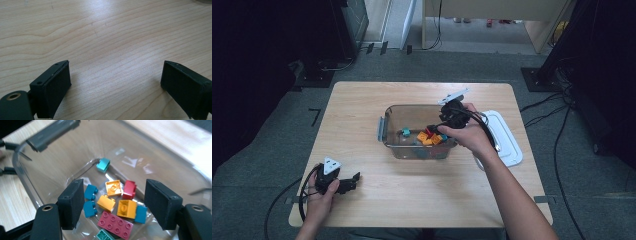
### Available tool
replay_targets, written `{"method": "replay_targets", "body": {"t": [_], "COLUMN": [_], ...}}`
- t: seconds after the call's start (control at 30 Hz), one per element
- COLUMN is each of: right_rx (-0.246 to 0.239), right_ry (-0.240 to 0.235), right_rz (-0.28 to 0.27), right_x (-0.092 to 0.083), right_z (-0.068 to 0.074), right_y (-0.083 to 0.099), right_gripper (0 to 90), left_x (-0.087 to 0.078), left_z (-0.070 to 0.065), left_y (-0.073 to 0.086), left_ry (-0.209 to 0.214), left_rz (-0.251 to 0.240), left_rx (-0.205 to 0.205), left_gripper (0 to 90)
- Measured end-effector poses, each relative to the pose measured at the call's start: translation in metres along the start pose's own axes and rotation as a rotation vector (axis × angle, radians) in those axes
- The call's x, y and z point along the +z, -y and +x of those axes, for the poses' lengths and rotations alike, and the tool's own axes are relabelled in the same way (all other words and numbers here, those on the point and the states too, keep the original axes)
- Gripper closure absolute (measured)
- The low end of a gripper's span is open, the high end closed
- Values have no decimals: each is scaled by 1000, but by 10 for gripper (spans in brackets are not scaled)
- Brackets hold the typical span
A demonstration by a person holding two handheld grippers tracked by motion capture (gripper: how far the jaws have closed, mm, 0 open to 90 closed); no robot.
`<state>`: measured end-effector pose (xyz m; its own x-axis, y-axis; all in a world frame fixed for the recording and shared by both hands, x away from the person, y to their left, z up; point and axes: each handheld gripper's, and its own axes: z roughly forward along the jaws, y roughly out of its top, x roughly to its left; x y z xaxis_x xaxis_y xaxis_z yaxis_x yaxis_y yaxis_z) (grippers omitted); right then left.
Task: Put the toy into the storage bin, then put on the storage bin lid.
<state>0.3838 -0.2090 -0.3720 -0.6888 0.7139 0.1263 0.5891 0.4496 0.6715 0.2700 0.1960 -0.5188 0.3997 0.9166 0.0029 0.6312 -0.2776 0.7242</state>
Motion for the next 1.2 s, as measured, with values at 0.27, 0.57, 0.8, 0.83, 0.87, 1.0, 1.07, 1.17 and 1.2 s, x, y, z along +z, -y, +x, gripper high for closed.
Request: {"method": "replay_targets", "body": {"t": [0.27,0.57,0.8,0.83,0.87,1.0,1.07,1.17,1.2], "right_rx": [34,54,120,125,130,146,159,168,173], "right_ry": [25,74,130,136,141,173,188,211,214], "right_rz": [-118,-221,-274,-274,-273,-267,-261,-252,-249], "right_x": [-39,-71,-86,-87,-87,-86,-83,-77,-75], "right_z": [-15,-29,-46,-48,-50,-58,-62,-69,-71], "right_y": [17,45,67,70,73,85,91,99,101], "right_gripper": [322,298,297,299,301,327,335,352,353], "left_x": [0,0,0,0,0,0,0,0,0], "left_z": [0,0,0,0,0,0,0,0,0], "left_y": [0,0,0,0,0,0,0,0,0], "left_ry": [0,-1,-1,-2,-1,-1,-1,-1,-1], "left_rz": [1,-1,-1,-2,-1,-1,-1,-1,-1], "left_rx": [2,-2,-3,-1,-1,-2,-2,-2,-2], "left_gripper": [91,91,91,90,90,91,91,91,91]}}
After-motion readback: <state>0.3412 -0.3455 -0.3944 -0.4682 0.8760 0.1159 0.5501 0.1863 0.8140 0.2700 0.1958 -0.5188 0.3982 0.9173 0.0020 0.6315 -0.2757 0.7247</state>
